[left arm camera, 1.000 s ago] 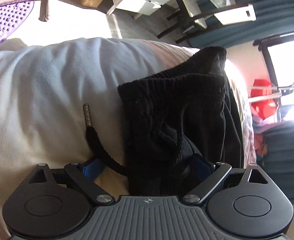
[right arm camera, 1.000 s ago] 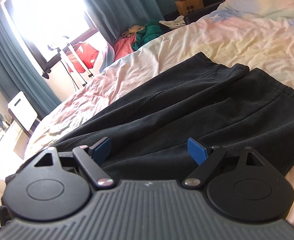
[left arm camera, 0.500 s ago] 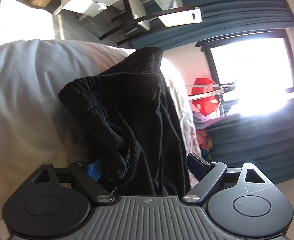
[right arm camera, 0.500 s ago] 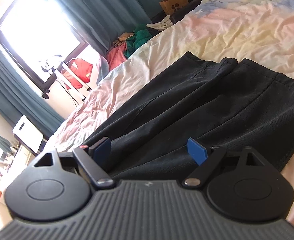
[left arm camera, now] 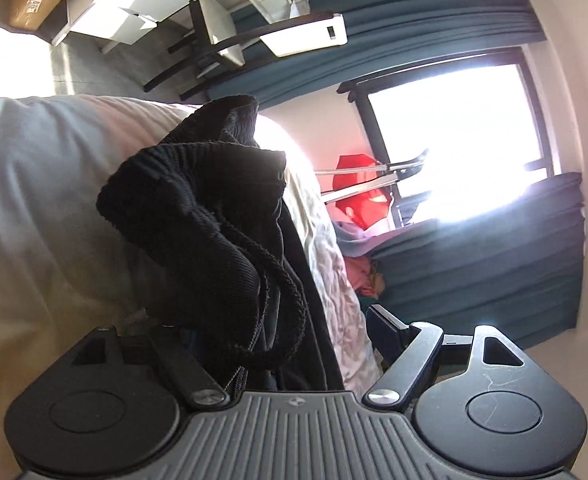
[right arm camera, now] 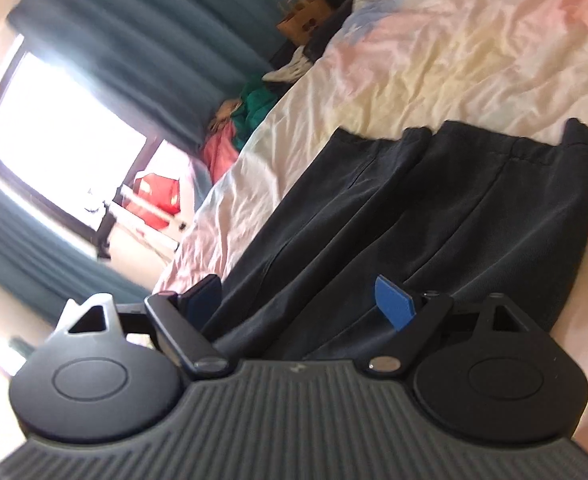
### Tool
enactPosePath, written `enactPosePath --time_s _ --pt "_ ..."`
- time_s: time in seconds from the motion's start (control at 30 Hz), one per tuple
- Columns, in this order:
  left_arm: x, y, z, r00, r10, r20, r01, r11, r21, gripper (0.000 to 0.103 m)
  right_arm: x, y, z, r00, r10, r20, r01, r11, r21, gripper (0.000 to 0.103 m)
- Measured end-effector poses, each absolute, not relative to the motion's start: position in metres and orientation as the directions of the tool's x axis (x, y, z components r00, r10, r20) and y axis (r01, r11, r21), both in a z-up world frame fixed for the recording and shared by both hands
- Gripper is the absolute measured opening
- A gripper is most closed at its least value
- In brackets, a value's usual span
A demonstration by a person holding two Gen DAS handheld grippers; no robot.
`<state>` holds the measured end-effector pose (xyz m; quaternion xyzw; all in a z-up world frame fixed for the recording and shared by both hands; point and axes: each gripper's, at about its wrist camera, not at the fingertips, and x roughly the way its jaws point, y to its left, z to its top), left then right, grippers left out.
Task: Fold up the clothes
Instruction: 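Grasp the trouser leg ends with the right gripper while the left gripper holds the waistband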
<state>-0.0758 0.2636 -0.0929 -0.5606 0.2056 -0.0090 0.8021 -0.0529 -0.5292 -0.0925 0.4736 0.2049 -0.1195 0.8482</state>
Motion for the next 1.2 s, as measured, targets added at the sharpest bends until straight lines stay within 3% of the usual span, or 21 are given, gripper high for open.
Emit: enactPosePath --time_s 0.23,0.33,0.53,0.6,0.73,0.8,0.87,0.93,1.03,1.2 --pt "-0.07 0.26 -0.108 0.735 -0.245 -0.633 -0.51 0.415 -0.753 0.076 -0.093 -0.608 -0.13 0.823 -0.183 -0.538 0.566 0.344 0.749 0.087" --pt "-0.068 0.259 -0.11 0.732 -0.24 -0.637 -0.522 0.404 -0.751 0.079 -0.105 -0.622 -0.148 0.766 -0.27 -0.584 0.641 0.259 0.722 0.087" --pt "-0.075 0.266 -0.119 0.743 -0.229 -0.629 -0.549 0.33 -0.768 0.076 -0.086 -0.629 -0.186 0.833 -0.124 -0.539 0.553 0.16 0.818 0.087" --pt "-0.079 0.269 -0.119 0.747 -0.234 -0.623 -0.539 0.337 -0.772 0.075 -0.08 -0.631 -0.199 0.854 -0.073 -0.515 0.52 0.122 0.845 0.078" --pt "-0.072 0.269 -0.124 0.738 -0.246 -0.628 -0.53 0.365 -0.765 0.059 -0.068 -0.634 -0.22 0.878 -0.001 -0.478 0.477 0.064 0.876 0.058" --pt "-0.068 0.27 -0.127 0.736 -0.244 -0.632 -0.532 0.369 -0.762 0.048 -0.066 -0.633 -0.219 0.859 -0.018 -0.511 0.511 0.081 0.856 0.027" --pt "-0.066 0.271 -0.13 0.741 -0.247 -0.625 -0.526 0.366 -0.768 0.037 -0.065 -0.631 -0.216 0.847 -0.039 -0.53 0.531 0.106 0.841 0.012" --pt "-0.065 0.272 -0.13 0.746 -0.243 -0.62 -0.52 0.369 -0.77 0.02 -0.065 -0.629 -0.211 0.837 -0.065 -0.544 0.547 0.137 0.826 0.007" --pt "-0.072 0.271 -0.12 0.761 -0.212 -0.613 -0.512 0.385 -0.768 0.012 -0.066 -0.624 -0.197 0.83 -0.116 -0.546 0.558 0.191 0.807 0.006" --pt "-0.103 0.278 -0.087 0.836 -0.166 -0.523 -0.446 0.35 -0.824 0.008 -0.082 -0.619 -0.165 0.859 -0.165 -0.485 0.512 0.261 0.818 0.006"
